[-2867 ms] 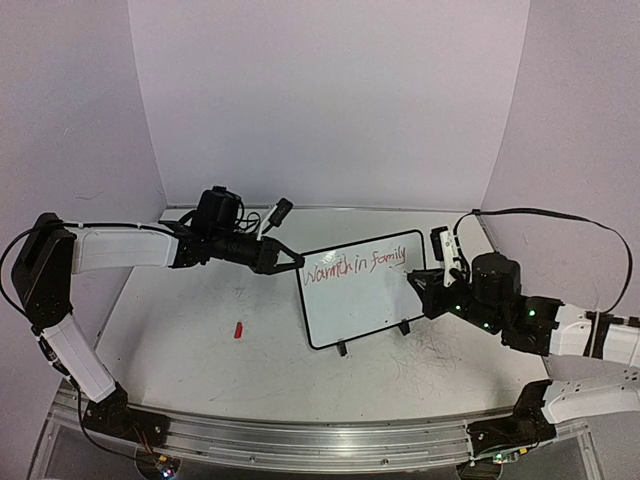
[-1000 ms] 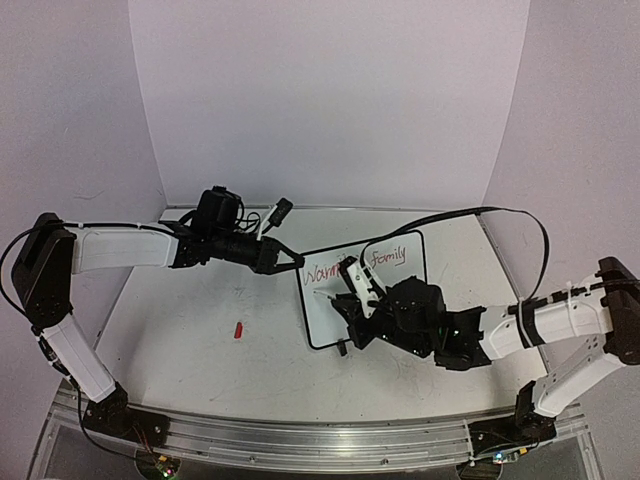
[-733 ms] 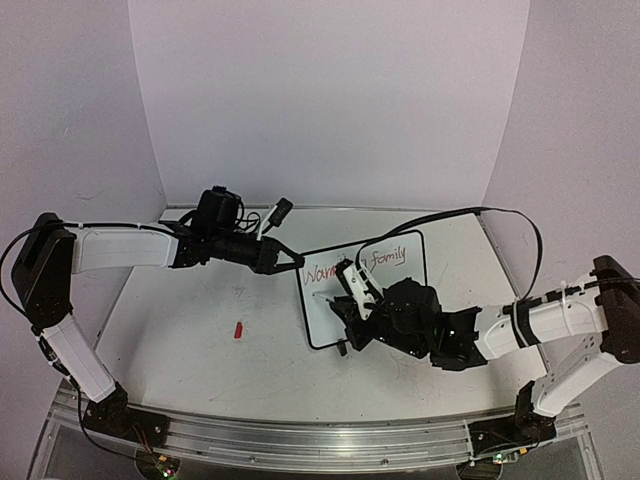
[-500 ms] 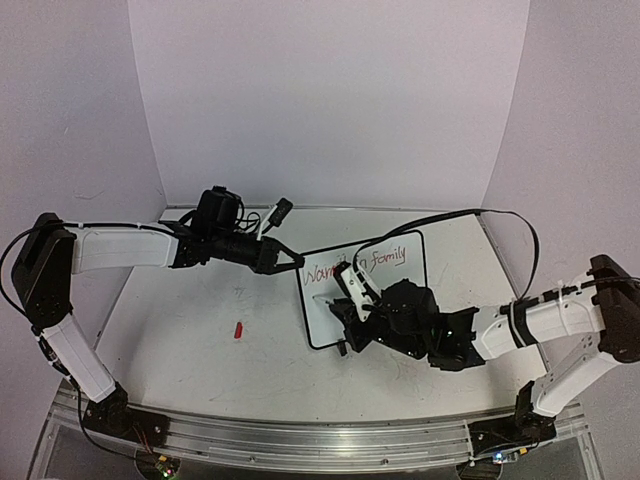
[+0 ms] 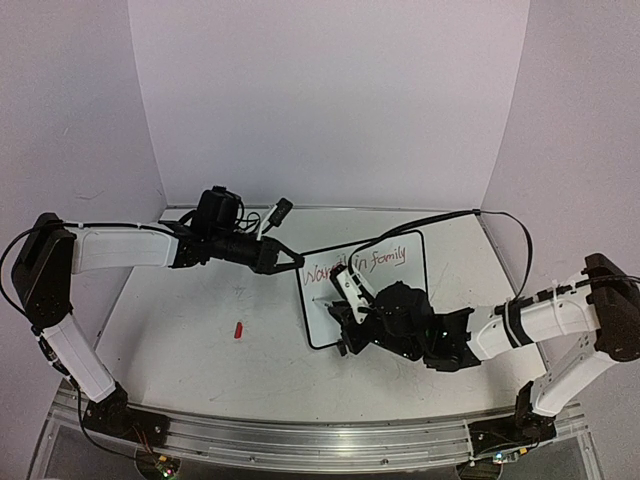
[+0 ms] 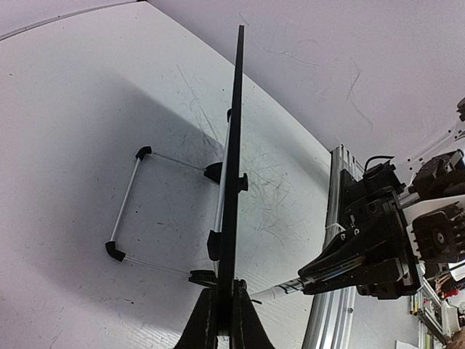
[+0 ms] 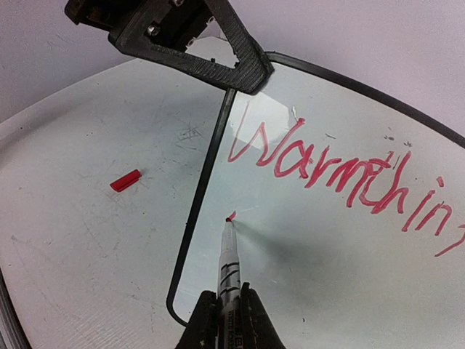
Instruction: Write a sentence on the whiteboard
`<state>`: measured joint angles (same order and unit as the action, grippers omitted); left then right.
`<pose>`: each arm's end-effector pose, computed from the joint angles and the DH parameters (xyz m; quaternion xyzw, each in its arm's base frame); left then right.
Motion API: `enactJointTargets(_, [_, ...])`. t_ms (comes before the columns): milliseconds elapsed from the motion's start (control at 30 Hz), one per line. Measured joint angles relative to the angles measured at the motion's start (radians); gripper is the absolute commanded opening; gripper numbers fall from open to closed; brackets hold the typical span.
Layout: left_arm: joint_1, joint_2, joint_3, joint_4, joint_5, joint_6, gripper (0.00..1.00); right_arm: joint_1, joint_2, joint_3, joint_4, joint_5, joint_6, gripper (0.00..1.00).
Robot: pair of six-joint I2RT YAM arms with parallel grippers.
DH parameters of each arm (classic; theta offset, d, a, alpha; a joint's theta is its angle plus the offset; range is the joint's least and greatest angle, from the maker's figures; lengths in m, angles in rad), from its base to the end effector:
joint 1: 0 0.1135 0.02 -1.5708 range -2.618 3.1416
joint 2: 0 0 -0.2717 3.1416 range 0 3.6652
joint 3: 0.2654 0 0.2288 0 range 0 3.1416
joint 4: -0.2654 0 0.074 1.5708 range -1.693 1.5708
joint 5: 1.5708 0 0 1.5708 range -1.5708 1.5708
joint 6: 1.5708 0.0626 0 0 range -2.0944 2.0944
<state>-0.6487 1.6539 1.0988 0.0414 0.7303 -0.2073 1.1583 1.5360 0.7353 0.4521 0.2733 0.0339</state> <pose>0.2671 -0.2549 0.2596 0.3523 0.7476 -0.4761 0.3006 0.1492 0.2988 0.2225 -0.3664 0.7282 0.2268 0.5330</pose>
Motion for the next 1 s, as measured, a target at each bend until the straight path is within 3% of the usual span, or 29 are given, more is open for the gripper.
enactJointTargets(1000, [0.000, 0.000, 0.000, 0.000, 0.000, 0.001, 0.00, 0.022, 0.001, -0.026, -0.040, -0.001, 0.087, 0.00])
